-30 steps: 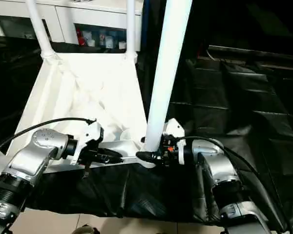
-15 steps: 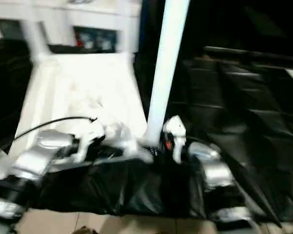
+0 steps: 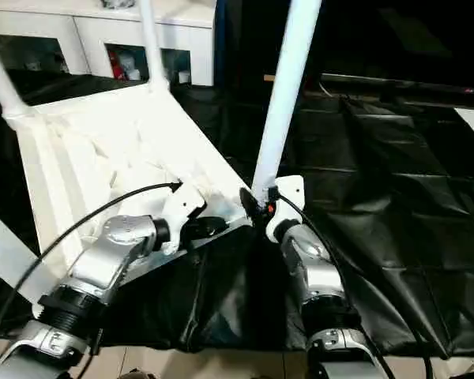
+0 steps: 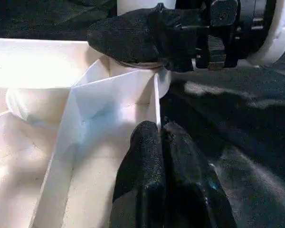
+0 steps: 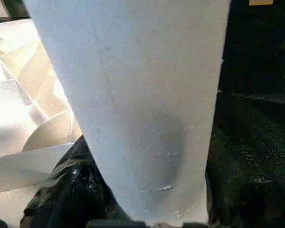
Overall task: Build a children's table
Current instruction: Rotate leg to tighten
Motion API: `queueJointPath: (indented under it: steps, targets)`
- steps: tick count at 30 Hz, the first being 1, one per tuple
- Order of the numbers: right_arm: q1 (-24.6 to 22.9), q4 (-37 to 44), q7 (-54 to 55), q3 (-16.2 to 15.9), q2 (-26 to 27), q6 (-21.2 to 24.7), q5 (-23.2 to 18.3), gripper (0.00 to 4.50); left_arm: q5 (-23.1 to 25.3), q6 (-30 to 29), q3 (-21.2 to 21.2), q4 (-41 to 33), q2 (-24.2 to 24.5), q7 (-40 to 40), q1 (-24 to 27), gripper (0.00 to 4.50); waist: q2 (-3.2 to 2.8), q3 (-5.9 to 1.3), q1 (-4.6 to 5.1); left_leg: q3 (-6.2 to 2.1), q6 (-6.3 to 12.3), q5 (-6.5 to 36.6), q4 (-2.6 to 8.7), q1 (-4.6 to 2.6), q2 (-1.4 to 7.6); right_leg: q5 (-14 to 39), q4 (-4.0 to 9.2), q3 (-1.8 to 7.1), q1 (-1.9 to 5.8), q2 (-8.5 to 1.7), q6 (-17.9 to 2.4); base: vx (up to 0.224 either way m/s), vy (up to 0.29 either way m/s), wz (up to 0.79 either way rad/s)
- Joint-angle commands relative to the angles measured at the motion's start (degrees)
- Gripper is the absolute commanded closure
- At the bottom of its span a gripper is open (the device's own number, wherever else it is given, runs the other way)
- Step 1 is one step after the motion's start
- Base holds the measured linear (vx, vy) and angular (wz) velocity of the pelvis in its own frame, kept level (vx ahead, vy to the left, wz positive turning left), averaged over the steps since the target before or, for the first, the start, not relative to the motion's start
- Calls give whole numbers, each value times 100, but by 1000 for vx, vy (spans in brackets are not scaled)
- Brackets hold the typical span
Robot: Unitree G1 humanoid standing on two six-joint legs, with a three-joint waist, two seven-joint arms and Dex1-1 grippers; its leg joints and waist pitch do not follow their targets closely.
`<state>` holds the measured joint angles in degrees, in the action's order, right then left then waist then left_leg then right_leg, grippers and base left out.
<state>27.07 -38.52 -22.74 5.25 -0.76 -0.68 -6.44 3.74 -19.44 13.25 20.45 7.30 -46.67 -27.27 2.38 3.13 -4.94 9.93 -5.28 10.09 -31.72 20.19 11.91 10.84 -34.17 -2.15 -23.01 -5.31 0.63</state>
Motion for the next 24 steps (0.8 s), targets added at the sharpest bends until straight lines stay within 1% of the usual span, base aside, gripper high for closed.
queueJointPath:
  steps: [1,2,4,5,6,7,8,9,10,11,12,14,15,17,19,21,24]
  targets:
    - [-52,-241,-396,-669,393,161,48,147,-134,121,436,-98,-269,-147,41,450,-23,-243,-2,20,78,1561,410,24,74,1369,444,158,200,-188,-927,0,0,0]
    - [-65,-223,-457,-663,361,160,33,133,-128,125,434,-108,-226,-183,48,450,-22,-240,1,15,78,1592,417,29,75,1414,444,156,204,-190,-916,0,0,0]
    - [-97,-166,-694,-602,223,164,-29,128,-104,138,446,-137,-42,-285,70,450,-20,-244,8,12,88,1646,419,35,76,1480,451,155,208,-194,-897,0,0,0]
    - [-106,-128,-849,-589,112,158,-33,128,-71,116,461,-170,85,-379,98,450,-20,-248,15,7,92,1605,421,41,83,1443,443,155,215,-196,-902,0,0,0]
    - [-117,-85,-1020,-610,7,179,-44,99,-59,91,475,-198,184,-475,121,450,-23,-253,11,9,101,1585,415,34,87,1399,442,154,213,-195,-914,0,0,0]
    - [-125,-59,-1135,-626,-60,192,-50,99,-52,79,485,-216,247,-537,139,450,-4,-264,14,16,133,1495,401,35,86,1259,426,151,225,-190,-959,0,0,0]
    - [-137,-28,-1292,-640,-144,189,-44,92,-49,42,496,-251,329,-622,165,450,-16,-258,16,25,165,1423,394,35,89,1109,411,155,216,-185,-1021,0,0,0]
    - [-158,44,-1565,-682,-274,215,-57,88,-45,-1,503,-297,439,-718,198,450,-19,-256,17,26,172,1394,392,36,90,1055,404,154,219,-186,-1053,0,0,0]
    - [-158,44,-1565,-682,-274,215,-57,80,-45,-1,503,-297,439,-718,198,450,-14,-266,9,26,199,1335,382,29,94,941,391,150,233,-185,-1102,0,0,0]
    - [-168,81,-1744,-710,-358,220,-64,67,-40,-33,505,-331,508,-776,221,450,-20,-264,14,32,222,1260,379,29,97,805,376,153,232,-182,-1161,0,0,0]
    - [-191,209,-2206,-815,-587,286,-92,55,-49,-125,512,-407,691,-951,264,450,-13,-274,4,34,247,1193,367,25,95,688,357,144,248,-175,-1203,0,0,0]
    - [-212,319,-2624,-925,-786,362,-120,49,-82,-204,514,-472,854,-1137,297,450,-17,-267,-5,43,297,1176,361,20,93,622,351,144,247,-168,-1260,0,0,0]
    - [-225,381,-2848,-985,-882,426,-140,30,-115,-252,522,-514,940,-1254,316,450,-15,-261,-11,46,318,1192,361,20,95,665,358,147,245,-175,-1278,0,0,0]
    - [-240,444,-3093,-1072,-1000,446,-128,9,-157,-275,556,-561,1059,-1438,338,450,-7,-267,-20,43,311,1190,362,10,101,722,353,148,244,-186,-1296,0,0,0]
    - [-242,479,-3356,-1160,-1120,442,-95,1,-203,-255,591,-597,1188,-1608,355,450,-13,-262,-24,45,300,1263,368,4,102,841,365,147,236,-189,-1303,0,0,0]
    - [-239,542,-3857,-1286,-1294,455,-145,1,-301,-195,608,-612,1348,-1864,354,450,4,-260,-23,41,277,1323,373,1,106,945,371,150,237,-196,-1299,0,0,0]
    - [-227,600,-4301,-1391,-1441,495,-212,1,-379,-124,629,-633,1494,-2113,351,450,9,-268,-33,37,321,1291,365,3,102,914,361,149,246,-193,-1315,0,0,0]
